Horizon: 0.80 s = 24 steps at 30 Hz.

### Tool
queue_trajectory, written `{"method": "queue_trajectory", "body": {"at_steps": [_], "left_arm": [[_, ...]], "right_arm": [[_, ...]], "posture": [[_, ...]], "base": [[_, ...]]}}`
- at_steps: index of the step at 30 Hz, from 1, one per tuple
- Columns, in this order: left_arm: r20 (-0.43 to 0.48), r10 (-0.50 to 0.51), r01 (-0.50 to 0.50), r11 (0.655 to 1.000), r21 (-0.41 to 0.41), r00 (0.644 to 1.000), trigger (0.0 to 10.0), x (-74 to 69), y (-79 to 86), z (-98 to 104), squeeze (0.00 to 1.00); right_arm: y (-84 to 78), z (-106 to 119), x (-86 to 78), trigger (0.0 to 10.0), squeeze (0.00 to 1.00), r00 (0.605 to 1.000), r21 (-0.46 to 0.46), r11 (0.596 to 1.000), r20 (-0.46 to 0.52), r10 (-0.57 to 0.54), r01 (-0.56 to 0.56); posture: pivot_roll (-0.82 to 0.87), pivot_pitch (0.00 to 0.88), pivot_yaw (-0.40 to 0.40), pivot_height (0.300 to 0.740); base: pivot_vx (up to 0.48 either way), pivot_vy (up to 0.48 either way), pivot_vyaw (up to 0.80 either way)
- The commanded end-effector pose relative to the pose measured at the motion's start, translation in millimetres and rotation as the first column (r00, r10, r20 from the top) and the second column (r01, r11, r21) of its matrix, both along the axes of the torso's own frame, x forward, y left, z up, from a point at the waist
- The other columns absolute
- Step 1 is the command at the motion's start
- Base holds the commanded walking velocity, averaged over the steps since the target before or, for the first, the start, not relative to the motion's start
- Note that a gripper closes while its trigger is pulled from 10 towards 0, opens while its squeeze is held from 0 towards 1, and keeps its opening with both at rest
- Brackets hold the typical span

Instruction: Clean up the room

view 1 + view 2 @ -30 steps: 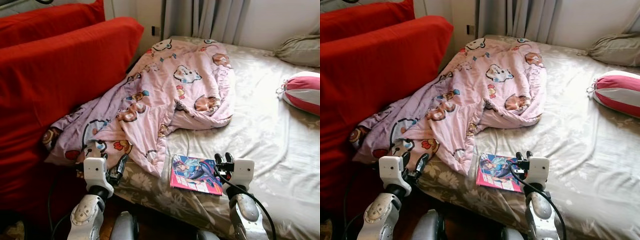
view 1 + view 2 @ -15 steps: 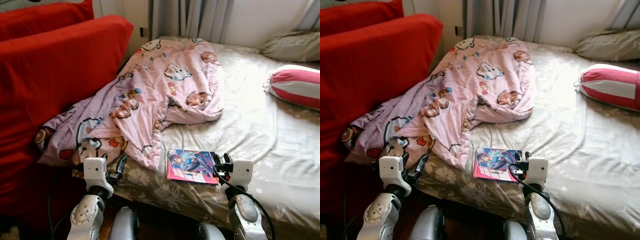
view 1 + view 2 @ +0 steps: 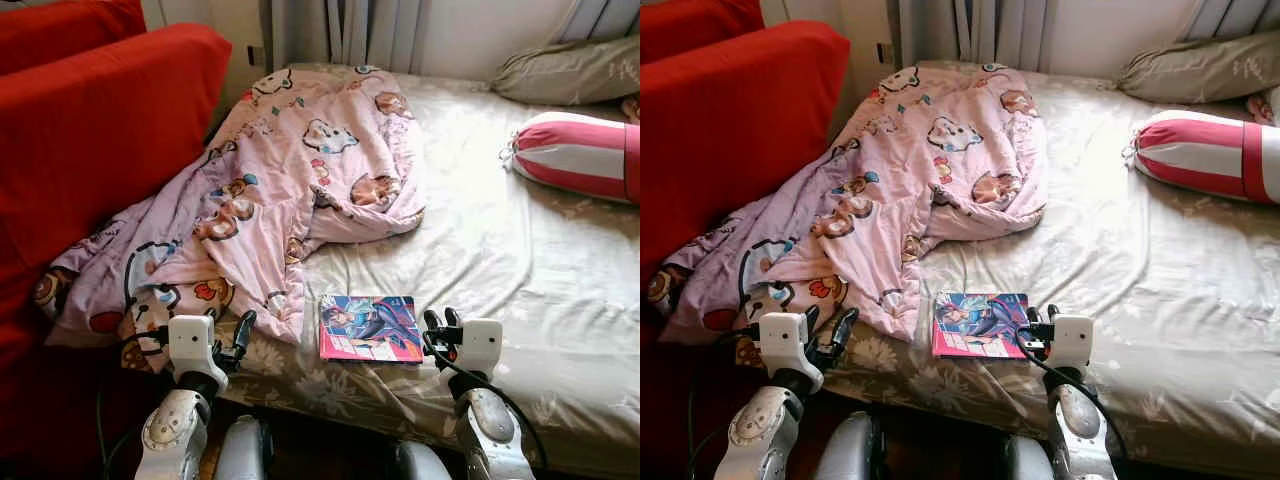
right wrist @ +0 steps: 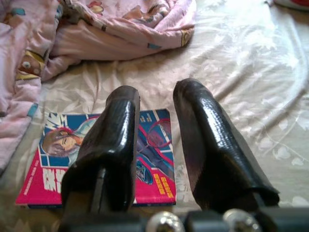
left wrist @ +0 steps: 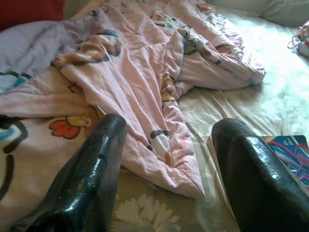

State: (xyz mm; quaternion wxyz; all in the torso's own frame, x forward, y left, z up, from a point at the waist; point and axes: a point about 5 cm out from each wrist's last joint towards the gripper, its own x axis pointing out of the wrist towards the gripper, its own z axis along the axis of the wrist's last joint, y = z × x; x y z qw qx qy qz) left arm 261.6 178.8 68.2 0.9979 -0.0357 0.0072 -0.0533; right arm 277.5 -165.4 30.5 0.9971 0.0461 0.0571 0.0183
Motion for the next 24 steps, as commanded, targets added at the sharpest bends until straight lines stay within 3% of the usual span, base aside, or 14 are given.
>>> {"method": "queue_trajectory", "body": {"at_steps": [1,16,24], "left_arm": [[-0.004,-0.007,0.007,1.0,-0.008,1.0,10.0,-0.6,-1.9,1.0,0.0],[-0.011,-0.027,0.027,1.0,-0.008,1.0,10.0,-1.1,-5.2,0.3,0.0],[-0.005,-0.032,0.032,0.999,-0.008,0.999,10.0,-0.1,-5.4,1.6,0.0]], "right_arm": [[-0.7,-4.3,-3.0,10.0,0.0,1.0,0.011,1.0,-0.015,-0.006,0.006],[3.7,-4.7,-4.1,10.0,0.0,0.999,-0.008,0.999,-0.013,0.047,-0.047],[4.4,-3.8,-4.4,10.0,0.0,0.999,-0.017,0.999,0.002,0.046,-0.046]], "posture": [[0.02,0.099,-0.028,0.599],[0.02,0.1,-0.026,0.599],[0.02,0.1,-0.024,0.599]], "base": [[0.0,0.0,0.0],[0.0,0.0,0.0],[0.0,0.0,0.8]]}}
